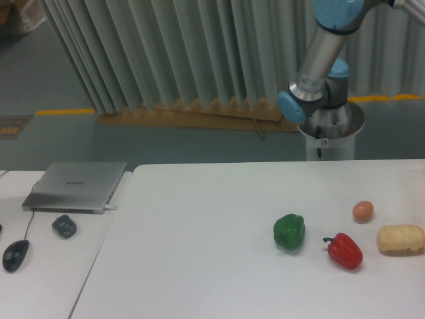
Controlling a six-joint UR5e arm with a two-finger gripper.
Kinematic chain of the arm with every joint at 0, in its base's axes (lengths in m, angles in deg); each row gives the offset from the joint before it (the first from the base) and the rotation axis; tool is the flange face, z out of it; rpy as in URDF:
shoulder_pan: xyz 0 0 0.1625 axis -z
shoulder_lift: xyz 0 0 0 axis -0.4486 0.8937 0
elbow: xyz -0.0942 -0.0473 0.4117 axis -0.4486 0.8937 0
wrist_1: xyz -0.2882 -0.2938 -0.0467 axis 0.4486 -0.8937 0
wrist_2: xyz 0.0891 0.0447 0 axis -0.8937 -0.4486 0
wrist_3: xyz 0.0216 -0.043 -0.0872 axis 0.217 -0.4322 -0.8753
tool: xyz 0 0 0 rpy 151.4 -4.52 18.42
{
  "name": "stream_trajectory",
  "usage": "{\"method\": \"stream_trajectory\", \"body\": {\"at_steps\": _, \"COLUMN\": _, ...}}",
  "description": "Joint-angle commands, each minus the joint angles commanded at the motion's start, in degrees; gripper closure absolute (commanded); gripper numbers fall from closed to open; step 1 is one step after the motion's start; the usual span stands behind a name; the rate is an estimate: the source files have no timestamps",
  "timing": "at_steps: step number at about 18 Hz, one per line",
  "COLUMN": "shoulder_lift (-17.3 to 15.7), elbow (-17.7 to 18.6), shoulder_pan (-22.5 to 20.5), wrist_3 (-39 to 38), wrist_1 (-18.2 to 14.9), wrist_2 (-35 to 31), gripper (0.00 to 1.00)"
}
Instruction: Place the yellow pepper on the table
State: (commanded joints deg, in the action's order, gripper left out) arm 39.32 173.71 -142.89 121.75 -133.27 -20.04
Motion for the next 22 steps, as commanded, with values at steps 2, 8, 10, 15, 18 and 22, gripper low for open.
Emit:
{"method": "stream_trajectory", "body": {"at_steps": 2, "shoulder_lift": 0.2, "elbow": -0.1, "shoulder_pan": 0.0, "wrist_3": 0.0, "wrist_1": 0.1, "wrist_2": -0.1, "gripper": 0.0}}
{"method": "stream_trajectory", "body": {"at_steps": 8, "shoulder_lift": 0.6, "elbow": -0.1, "shoulder_pan": -0.2, "wrist_3": 0.0, "wrist_1": 0.1, "wrist_2": -0.1, "gripper": 0.0}}
{"method": "stream_trajectory", "body": {"at_steps": 10, "shoulder_lift": 0.6, "elbow": 0.1, "shoulder_pan": -0.1, "wrist_3": 0.0, "wrist_1": 0.1, "wrist_2": -0.2, "gripper": 0.0}}
{"method": "stream_trajectory", "body": {"at_steps": 15, "shoulder_lift": 1.0, "elbow": 0.8, "shoulder_pan": 0.0, "wrist_3": 0.3, "wrist_1": 0.2, "wrist_2": -0.4, "gripper": 0.0}}
{"method": "stream_trajectory", "body": {"at_steps": 18, "shoulder_lift": 1.4, "elbow": 1.0, "shoulder_pan": 0.1, "wrist_3": 0.4, "wrist_1": 0.4, "wrist_2": -1.1, "gripper": 0.0}}
{"method": "stream_trajectory", "body": {"at_steps": 22, "shoulder_lift": 1.3, "elbow": 1.0, "shoulder_pan": 0.1, "wrist_3": 1.1, "wrist_1": 0.3, "wrist_2": -1.2, "gripper": 0.2}}
